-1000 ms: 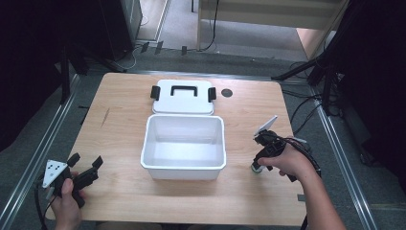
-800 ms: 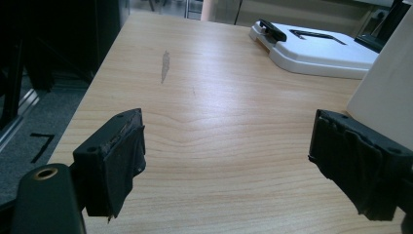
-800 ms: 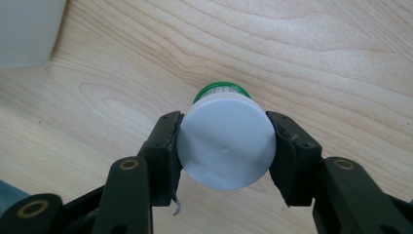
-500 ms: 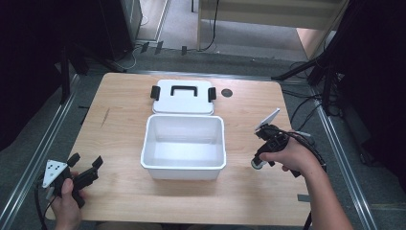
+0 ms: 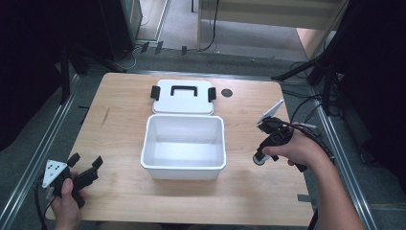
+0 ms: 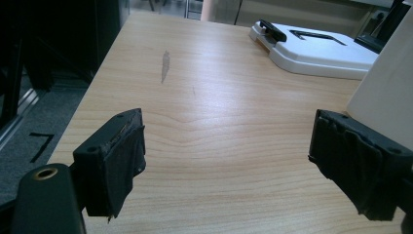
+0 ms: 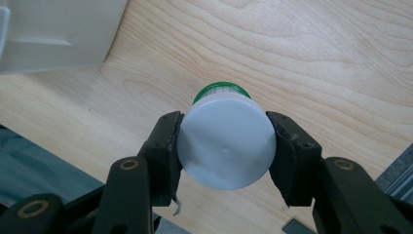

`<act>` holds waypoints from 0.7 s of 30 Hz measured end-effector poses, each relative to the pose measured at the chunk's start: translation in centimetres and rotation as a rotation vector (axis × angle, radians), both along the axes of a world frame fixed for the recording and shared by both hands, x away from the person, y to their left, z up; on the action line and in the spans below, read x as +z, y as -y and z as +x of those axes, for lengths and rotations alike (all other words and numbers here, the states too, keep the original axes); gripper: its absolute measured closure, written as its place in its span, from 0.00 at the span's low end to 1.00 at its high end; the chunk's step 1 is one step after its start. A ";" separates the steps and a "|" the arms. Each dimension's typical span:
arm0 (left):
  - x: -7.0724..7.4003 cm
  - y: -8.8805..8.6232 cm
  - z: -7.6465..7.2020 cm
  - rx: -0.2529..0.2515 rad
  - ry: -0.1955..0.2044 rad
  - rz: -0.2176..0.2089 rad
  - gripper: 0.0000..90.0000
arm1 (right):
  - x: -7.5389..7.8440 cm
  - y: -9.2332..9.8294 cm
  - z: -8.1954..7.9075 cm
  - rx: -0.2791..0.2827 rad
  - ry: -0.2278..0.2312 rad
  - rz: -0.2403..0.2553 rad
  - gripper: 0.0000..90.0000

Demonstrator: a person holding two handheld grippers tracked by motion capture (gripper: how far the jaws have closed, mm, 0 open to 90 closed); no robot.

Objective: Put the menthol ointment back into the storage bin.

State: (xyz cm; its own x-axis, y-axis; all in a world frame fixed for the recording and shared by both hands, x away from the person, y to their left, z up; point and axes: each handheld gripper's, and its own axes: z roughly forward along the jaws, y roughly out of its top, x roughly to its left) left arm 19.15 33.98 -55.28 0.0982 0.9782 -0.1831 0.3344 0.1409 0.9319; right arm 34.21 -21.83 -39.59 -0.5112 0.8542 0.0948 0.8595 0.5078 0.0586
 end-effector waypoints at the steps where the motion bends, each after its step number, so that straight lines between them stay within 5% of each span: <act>1: 0.0 0.0 0.0 0.000 0.000 0.000 0.15 | 0.2 0.0 0.0 0.007 0.003 0.001 0.57; 21: 0.0 0.0 0.0 -0.001 -0.002 -0.004 0.15 | 4.2 -2.6 0.1 0.056 -0.001 -0.012 0.57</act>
